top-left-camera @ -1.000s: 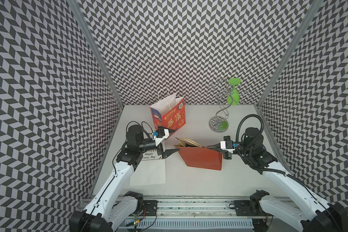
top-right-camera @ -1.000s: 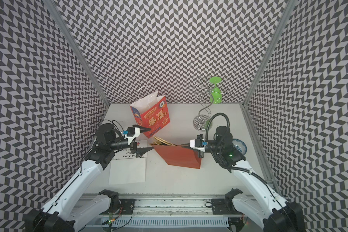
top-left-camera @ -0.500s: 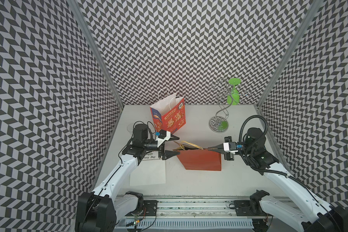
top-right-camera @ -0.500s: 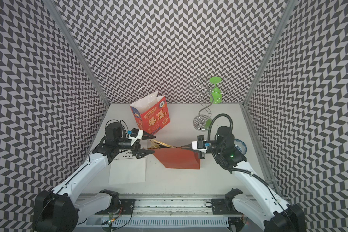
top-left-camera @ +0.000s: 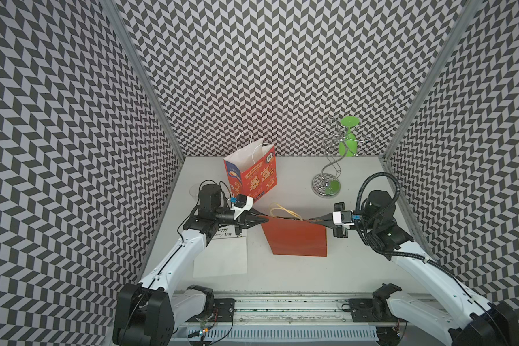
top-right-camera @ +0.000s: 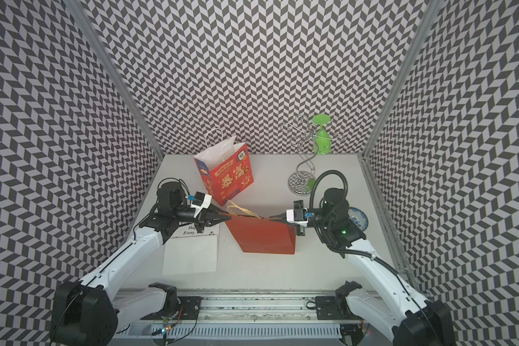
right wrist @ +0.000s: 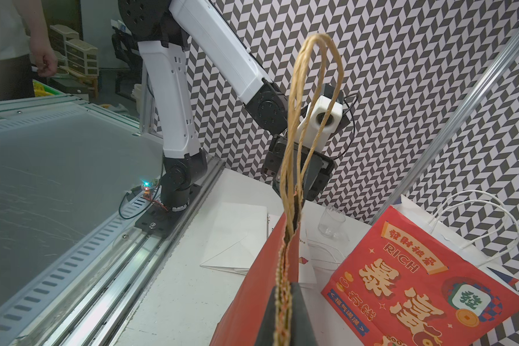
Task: Put away the paper bag
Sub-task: Press the paper bag.
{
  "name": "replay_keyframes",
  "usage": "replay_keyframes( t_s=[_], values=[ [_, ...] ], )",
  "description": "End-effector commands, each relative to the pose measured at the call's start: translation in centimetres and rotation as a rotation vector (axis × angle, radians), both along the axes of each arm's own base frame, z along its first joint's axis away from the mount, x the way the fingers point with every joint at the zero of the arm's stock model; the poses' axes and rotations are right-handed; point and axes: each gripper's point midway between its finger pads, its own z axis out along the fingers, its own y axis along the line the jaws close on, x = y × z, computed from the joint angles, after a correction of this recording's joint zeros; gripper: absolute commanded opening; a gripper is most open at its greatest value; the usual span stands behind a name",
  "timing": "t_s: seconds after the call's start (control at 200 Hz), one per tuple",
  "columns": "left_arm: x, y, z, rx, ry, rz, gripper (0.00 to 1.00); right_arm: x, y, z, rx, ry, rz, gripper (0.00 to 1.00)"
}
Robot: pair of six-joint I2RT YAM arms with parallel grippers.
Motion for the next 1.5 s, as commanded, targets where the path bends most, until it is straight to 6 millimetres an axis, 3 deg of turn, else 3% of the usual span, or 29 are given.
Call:
replay_keyframes(
  t_s=[0.0, 0.075, 0.165, 0.285, 0.501, 0.561, 0.721, 0.811, 0.891, 0.951, 0.996, 1.187, 1.307, 1.322, 1.392, 1.452, 1.497],
  values=[
    [-0.5, 0.1, 0.5, -0.011, -0.031, -0.011, 0.0, 0.7, 0.0, -0.8, -0.014, 0.015, -0.054, 0.21],
    [-0.5, 0.1, 0.6, -0.007, -0.042, -0.005, 0.0, 1.2, -0.2, -1.6, -0.034, 0.03, -0.092, 0.4],
    [-0.5, 0.1, 0.7, -0.002, -0.056, 0.003, 0.0, 1.5, -0.3, -2.2, -0.05, 0.041, -0.114, 0.42],
    [-0.4, 0.1, 0.5, 0.014, -0.062, 0.018, 0.0, 1.5, 0.0, -2.1, -0.049, 0.072, -0.09, 0.34],
    [-0.2, 0.0, 0.8, 0.033, -0.081, 0.033, 0.0, 1.2, 0.1, -2.1, -0.05, 0.087, -0.063, 0.0],
    [-0.3, 0.0, 1.2, 0.026, -0.089, 0.03, 0.0, 0.9, 0.1, -1.9, -0.042, 0.085, -0.046, 0.0],
    [-0.9, 0.3, 2.4, -0.018, -0.077, 0.008, 0.58, 0.2, 0.1, -0.5, -0.005, 0.055, -0.018, 0.0],
    [-1.3, 0.4, 2.4, -0.038, -0.062, 0.016, 0.68, -0.1, 0.1, 0.5, 0.014, 0.035, -0.007, 0.0],
    [-1.4, 0.5, 2.4, -0.057, -0.052, 0.044, 0.7, -0.6, 0.1, 1.4, 0.034, 0.037, 0.025, 0.0],
    [-1.6, 0.5, 2.5, -0.074, -0.049, 0.054, 0.66, -0.8, 0.2, 1.6, 0.042, 0.041, 0.044, 0.0],
    [-1.7, 0.6, 2.7, -0.081, -0.046, 0.056, 0.57, -0.8, 0.2, 1.7, 0.045, 0.043, 0.049, 0.0],
    [-1.7, 0.5, 3.0, -0.087, -0.038, 0.067, 0.0, -0.5, 0.3, 1.7, 0.056, 0.046, 0.04, 0.0],
    [-2.0, 0.5, 3.4, -0.103, -0.058, 0.075, 0.0, -0.5, 0.3, 2.0, 0.06, 0.044, 0.04, 0.0],
    [-2.0, 0.5, 3.5, -0.107, -0.062, 0.08, 0.05, -0.6, 0.3, 2.1, 0.06, 0.045, 0.04, 0.0],
    [-1.7, 0.6, 3.9, -0.119, -0.062, 0.113, 0.47, -0.7, 0.2, 2.4, 0.066, 0.033, 0.041, 0.0],
    [-1.7, 0.6, 4.0, -0.123, -0.066, 0.122, 0.61, -0.8, 0.2, 2.7, 0.077, 0.024, 0.042, 0.0],
    [-1.8, 0.7, 4.0, -0.128, -0.067, 0.124, 0.64, -0.9, 0.1, 2.9, 0.083, 0.022, 0.042, 0.0]
  ],
)
